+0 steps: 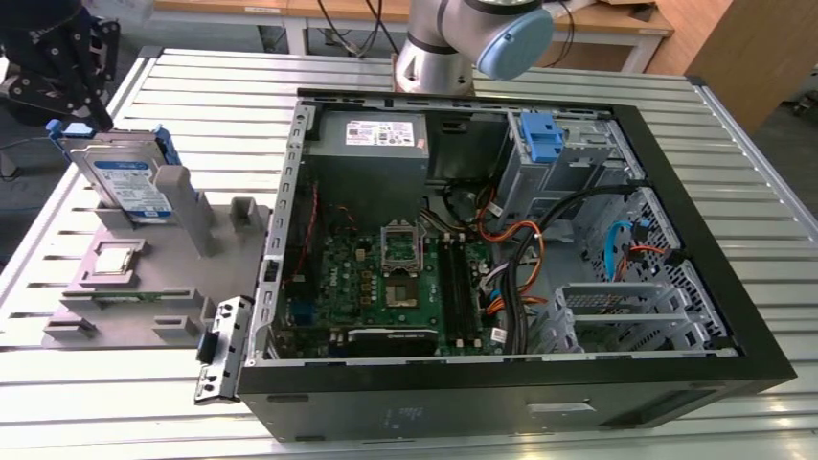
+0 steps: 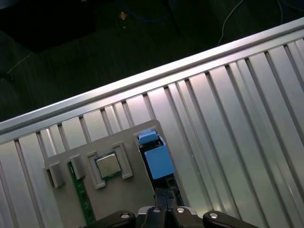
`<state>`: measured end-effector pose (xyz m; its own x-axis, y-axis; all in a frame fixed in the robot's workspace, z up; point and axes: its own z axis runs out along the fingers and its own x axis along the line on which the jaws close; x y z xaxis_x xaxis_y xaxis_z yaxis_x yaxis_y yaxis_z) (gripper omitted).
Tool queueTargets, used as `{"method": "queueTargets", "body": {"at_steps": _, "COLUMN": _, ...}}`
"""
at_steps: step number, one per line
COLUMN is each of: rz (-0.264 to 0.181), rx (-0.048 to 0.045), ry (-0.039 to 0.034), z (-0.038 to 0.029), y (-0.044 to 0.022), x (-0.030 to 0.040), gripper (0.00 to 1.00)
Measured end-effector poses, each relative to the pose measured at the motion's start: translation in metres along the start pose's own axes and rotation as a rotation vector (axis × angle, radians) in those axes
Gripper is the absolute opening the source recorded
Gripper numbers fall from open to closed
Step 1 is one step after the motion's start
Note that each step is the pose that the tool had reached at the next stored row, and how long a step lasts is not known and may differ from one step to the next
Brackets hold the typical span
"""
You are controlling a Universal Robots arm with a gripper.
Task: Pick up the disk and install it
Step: 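Pick up the disk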
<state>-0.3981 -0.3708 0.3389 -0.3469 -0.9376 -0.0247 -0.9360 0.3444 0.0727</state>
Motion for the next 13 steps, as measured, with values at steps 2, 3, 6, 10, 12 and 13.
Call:
{"method": "queueTargets", "body": {"at_steps": 2, "rz": -0.025, "rx": -0.0016, "ry": -0.0011, "z": 0.0001, "y": 0.0000, "x": 0.0000, "gripper": 0.11}}
{"method": "queueTargets", "body": {"at_steps": 3, "rz": -0.037, "rx": -0.0023, "ry": -0.0016, "z": 0.0002, "y": 0.0000, "x": 0.0000, "gripper": 0.11}}
{"method": "queueTargets", "body": {"at_steps": 6, "rz": -0.077, "rx": -0.0039, "ry": -0.0017, "z": 0.0004, "y": 0.0000, "x": 0.0000, "gripper": 0.11}}
{"method": "queueTargets", "body": {"at_steps": 10, "rz": -0.131, "rx": -0.0058, "ry": -0.0001, "z": 0.0006, "y": -0.0001, "x": 0.0000, "gripper": 0.11}}
{"method": "queueTargets", "body": {"at_steps": 12, "rz": -0.161, "rx": -0.0065, "ry": 0.0011, "z": 0.0009, "y": -0.0001, "x": 0.0000, "gripper": 0.11}}
{"method": "queueTargets", "body": {"at_steps": 13, "rz": -0.175, "rx": -0.0068, "ry": 0.0019, "z": 0.0009, "y": -0.0001, "x": 0.0001, "gripper": 0.11}}
